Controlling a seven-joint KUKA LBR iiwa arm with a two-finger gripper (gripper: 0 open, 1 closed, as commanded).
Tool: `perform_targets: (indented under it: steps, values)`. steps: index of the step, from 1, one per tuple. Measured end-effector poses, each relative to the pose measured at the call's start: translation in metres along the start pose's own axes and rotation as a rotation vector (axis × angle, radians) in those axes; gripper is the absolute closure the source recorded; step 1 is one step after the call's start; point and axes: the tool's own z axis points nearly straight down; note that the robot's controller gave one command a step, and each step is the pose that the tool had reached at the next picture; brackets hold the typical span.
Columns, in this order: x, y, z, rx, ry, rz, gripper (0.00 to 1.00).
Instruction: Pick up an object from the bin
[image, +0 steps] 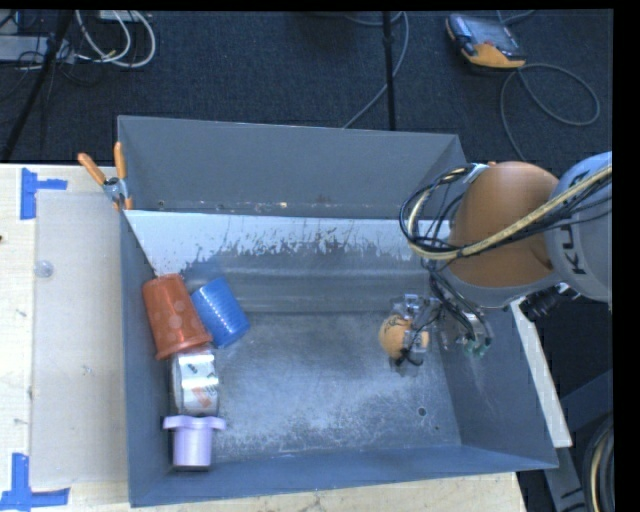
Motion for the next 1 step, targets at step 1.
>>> perform_targets:
  steps: [1]
  values:
    - [-0.0012, 0.0000, -0.0143, 0.000, -0.005, 0.000, 1.00]
